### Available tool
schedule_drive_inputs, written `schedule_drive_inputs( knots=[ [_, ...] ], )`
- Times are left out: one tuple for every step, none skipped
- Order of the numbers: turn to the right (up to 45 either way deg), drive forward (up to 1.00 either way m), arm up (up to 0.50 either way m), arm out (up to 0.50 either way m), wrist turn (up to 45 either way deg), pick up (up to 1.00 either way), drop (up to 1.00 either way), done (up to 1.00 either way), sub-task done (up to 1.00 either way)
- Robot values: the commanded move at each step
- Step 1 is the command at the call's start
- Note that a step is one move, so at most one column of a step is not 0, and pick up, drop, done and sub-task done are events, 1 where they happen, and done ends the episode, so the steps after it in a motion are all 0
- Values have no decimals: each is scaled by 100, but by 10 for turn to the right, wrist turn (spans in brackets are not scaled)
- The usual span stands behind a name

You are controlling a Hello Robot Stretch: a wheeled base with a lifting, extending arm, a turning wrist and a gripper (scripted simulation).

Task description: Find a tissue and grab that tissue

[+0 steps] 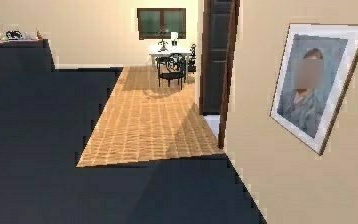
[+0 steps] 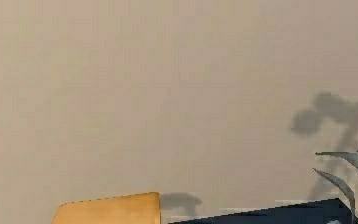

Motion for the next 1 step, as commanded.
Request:
schedule_drive_inputs(
  knots=[
    [0,100,0,0,0,0,0,0,0]
  ],
)
